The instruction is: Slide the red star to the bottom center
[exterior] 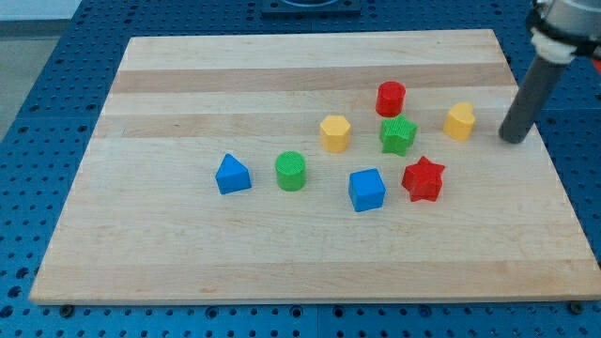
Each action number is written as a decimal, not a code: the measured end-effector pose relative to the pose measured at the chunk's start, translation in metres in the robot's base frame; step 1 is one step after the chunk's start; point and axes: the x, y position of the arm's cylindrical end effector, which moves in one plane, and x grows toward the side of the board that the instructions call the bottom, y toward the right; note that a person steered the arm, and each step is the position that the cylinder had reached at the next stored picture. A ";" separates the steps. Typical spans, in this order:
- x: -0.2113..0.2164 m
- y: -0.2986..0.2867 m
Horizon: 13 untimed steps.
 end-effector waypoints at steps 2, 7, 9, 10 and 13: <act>0.034 -0.066; 0.039 -0.112; 0.070 -0.120; 0.087 -0.120; 0.123 -0.120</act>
